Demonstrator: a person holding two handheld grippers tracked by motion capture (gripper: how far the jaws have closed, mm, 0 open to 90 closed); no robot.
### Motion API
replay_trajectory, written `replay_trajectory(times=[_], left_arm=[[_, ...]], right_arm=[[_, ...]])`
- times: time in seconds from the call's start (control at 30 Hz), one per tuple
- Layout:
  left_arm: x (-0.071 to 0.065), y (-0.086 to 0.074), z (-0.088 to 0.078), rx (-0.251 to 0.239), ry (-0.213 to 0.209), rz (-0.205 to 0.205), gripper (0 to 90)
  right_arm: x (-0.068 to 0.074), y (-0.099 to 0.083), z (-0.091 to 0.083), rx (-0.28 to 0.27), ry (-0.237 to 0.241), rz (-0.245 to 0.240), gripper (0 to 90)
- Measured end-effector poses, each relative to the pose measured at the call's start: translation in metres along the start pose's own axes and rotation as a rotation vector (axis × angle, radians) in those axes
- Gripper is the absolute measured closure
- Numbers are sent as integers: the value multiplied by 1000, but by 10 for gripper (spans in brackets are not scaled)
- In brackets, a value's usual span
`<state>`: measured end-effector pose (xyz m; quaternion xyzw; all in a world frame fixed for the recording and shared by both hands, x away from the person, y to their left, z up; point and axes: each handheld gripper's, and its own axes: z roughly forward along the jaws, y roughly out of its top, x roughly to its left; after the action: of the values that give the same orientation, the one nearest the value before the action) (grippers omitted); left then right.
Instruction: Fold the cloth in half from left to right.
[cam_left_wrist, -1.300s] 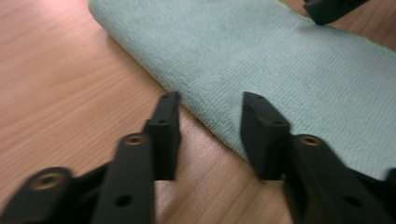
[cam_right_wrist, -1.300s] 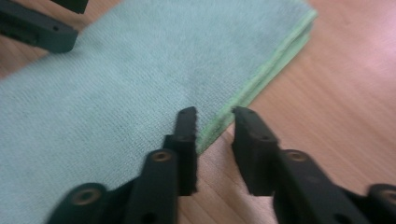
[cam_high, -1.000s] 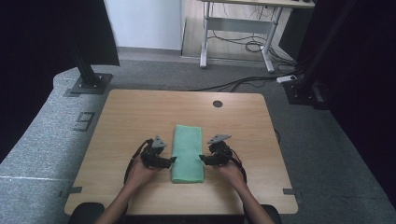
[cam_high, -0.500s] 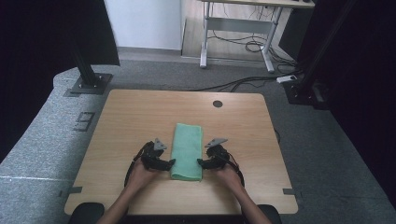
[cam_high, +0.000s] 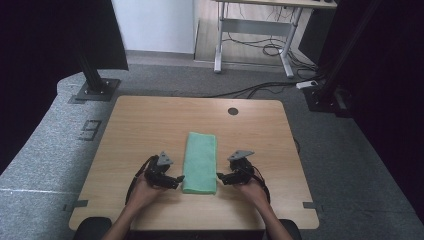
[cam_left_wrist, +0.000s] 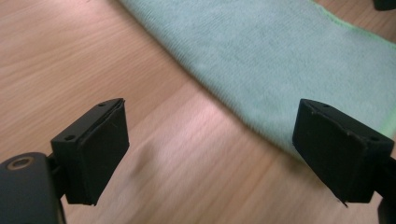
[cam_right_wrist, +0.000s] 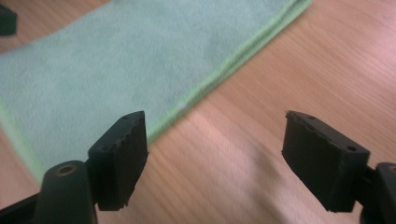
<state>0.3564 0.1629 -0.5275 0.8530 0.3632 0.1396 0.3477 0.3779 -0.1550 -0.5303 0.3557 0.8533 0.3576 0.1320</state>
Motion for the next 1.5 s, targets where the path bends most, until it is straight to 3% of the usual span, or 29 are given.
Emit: replay_trajectory(times=[0.3,0.47,0.6,0.7,1.0,1.5], left_arm=[[9,-26,-19,24,23,-27,57],[13,-36,-20,31,27,-45,25],[13,-38,-15,44,34,-37,0],[13,-40,-10,52,36,-25,0],[14,-40,-8,48,39,-31,0],[14,-39,-8,48,44,-36,0]], right_arm=[[-2,-20,-15,29,-11,-4,139],[-5,-31,-19,50,-24,24,76],[-7,-41,-18,69,-49,32,2],[-9,-44,-16,69,-63,40,0],[-13,-50,-13,-15,-71,37,0],[-13,-50,-13,-16,-77,45,0]])
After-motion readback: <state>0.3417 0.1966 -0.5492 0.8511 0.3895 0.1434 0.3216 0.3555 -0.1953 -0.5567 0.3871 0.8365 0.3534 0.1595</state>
